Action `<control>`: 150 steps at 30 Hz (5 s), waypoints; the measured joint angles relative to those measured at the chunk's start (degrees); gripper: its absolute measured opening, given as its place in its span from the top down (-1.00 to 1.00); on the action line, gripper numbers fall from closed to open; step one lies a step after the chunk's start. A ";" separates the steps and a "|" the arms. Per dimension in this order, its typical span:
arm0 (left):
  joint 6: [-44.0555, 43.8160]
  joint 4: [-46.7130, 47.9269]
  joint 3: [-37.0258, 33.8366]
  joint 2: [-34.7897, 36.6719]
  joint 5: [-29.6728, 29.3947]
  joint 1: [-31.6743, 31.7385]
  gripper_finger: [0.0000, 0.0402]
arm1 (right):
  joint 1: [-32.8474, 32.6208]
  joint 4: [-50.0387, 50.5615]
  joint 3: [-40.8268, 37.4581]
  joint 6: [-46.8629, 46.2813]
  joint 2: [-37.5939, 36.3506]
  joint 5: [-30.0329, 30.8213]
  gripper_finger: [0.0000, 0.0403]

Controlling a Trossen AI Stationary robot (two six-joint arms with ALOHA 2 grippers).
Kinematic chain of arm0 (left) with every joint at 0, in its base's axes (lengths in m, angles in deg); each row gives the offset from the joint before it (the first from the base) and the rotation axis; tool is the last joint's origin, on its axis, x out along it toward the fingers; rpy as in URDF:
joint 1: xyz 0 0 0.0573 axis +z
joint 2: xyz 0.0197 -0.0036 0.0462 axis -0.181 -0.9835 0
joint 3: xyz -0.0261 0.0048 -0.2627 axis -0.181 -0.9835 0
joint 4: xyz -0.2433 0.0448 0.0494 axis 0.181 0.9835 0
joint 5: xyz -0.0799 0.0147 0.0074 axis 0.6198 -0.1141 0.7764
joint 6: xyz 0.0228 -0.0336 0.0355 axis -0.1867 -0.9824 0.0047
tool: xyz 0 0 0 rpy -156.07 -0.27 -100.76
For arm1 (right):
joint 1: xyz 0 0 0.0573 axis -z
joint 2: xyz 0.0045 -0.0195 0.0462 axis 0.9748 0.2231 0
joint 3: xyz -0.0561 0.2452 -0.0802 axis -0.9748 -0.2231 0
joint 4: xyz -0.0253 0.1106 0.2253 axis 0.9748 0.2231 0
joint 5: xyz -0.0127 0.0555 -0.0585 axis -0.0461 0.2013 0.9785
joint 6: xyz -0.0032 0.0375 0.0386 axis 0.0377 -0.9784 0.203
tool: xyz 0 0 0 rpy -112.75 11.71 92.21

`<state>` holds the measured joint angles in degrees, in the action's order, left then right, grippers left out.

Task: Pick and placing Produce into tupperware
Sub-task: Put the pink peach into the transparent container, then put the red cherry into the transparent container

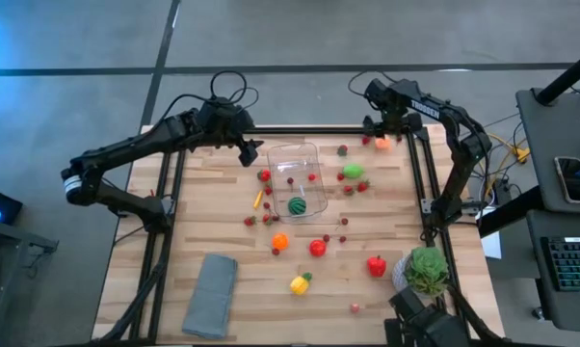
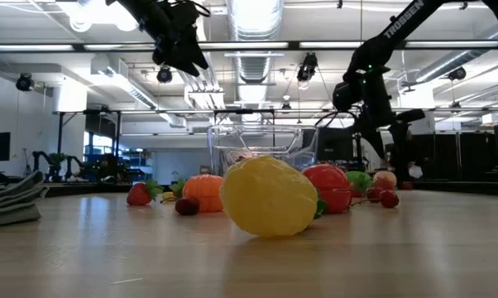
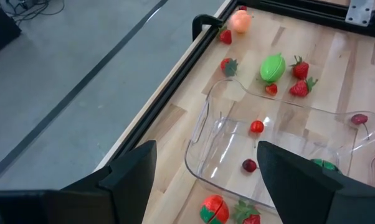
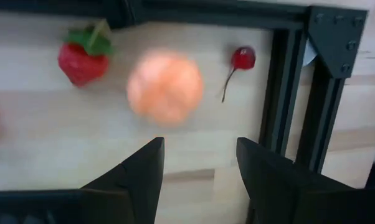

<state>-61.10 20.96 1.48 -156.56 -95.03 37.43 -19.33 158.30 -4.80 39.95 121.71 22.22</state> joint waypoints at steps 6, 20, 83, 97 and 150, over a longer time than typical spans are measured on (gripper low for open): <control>-0.02 0.04 -0.09 0.12 0.03 0.00 -0.31 | 0.00 -1.15 -0.78 -0.15 0.00 0.83 -0.20; -0.13 1.58 -0.11 0.14 0.09 0.00 -0.31 | 1.17 -9.70 -1.72 -11.20 4.21 -4.54 -0.79; 1.90 2.38 -0.40 0.16 0.03 0.02 -0.31 | -33.28 -25.90 -0.57 -26.77 -5.63 -18.08 -0.27; 2.18 6.60 -0.62 0.16 0.05 0.02 -0.31 | -45.07 -34.59 2.22 -22.59 -1.08 -10.22 -0.55; 3.23 3.98 -0.66 0.03 0.03 0.04 -0.31 | -0.60 -14.50 -8.90 -76.52 -0.62 -4.90 -0.61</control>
<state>-57.87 24.94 0.82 -156.53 -95.00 37.47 -19.93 143.80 -13.70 -36.57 121.09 17.32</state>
